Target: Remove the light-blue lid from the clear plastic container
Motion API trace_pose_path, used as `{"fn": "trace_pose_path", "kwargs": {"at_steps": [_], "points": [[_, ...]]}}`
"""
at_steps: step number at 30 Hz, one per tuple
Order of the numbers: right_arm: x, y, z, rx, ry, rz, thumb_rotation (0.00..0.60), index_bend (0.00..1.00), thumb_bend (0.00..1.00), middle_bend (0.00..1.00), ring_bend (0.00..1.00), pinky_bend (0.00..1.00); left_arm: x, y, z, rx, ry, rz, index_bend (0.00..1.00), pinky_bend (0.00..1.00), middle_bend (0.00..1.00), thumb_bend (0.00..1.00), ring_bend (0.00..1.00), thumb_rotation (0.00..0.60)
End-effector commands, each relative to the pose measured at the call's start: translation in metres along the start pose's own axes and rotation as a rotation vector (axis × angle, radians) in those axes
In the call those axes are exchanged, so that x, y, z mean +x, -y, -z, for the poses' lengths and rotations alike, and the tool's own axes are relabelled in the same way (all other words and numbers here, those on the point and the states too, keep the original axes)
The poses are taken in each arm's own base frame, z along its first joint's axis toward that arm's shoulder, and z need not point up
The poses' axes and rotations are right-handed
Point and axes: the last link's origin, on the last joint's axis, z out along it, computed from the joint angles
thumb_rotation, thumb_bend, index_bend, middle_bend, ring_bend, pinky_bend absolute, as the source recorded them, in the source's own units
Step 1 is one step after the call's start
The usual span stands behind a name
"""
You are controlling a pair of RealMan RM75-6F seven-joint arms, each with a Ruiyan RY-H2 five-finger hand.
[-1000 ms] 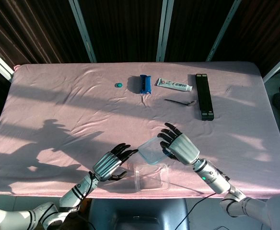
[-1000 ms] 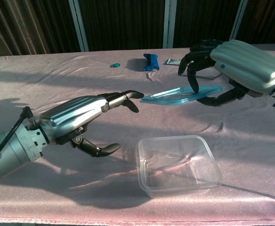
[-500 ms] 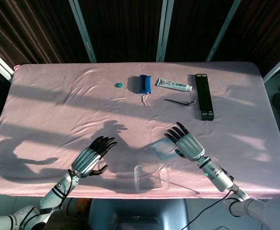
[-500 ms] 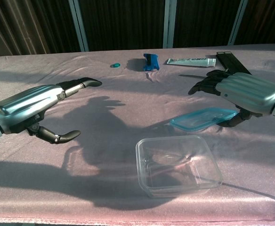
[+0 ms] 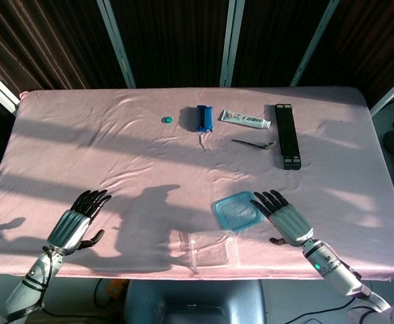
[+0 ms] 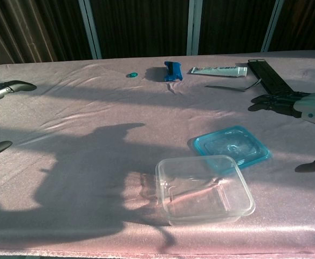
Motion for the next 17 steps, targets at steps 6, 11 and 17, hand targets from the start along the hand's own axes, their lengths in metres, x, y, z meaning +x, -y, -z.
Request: {"fn": "trace_pose_path", "kwargs": {"at_steps": [6,11,17], "points": [[0.027,-0.04,0.142,-0.555,-0.236,-0.018,0.6,0.0,0.07,0.0,0.0,0.0,0.027,0.043,0.101,0.311,-0.109,-0.101,0.0,0.0,0.0,0.35,0.0,0.6],[0.025,-0.052,0.149,-0.575,-0.226,-0.07,0.6,0.0,0.07,0.0,0.0,0.0,0.031,0.043,0.105,0.308,-0.107,-0.112,0.0,0.0,0.0,0.35,0.0,0.6],[0.025,-0.057,0.148,-0.572,-0.214,-0.068,0.6,0.0,0.07,0.0,0.0,0.0,0.031,0.044,0.103,0.298,-0.091,-0.11,0.0,0.0,0.0,0.35,0.0,0.6]]}}
